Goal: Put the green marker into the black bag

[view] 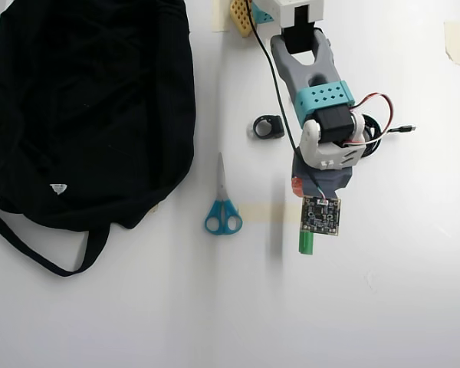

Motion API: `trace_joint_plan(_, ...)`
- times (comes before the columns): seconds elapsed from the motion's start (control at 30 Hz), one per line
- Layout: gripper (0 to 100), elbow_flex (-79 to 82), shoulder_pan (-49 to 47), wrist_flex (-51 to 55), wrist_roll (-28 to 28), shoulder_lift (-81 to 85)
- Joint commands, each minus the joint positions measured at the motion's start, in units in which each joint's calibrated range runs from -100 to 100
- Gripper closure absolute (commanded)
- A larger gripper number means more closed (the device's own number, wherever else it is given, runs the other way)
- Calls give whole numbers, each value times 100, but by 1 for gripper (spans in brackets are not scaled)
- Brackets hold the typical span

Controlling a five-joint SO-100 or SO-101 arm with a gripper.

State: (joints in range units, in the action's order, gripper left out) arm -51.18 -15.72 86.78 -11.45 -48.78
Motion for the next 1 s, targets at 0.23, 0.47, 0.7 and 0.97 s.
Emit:
trace_joint_plan(0.23,98,1515,174,-426,-8,1608)
trace_joint_plan(0.47,98,2297,211,-538,-8,2305)
trace_joint_plan(0.7,98,3653,211,-1313,-8,3151)
trace_joint_plan(0.97,98,4992,211,-2114,-3,4006)
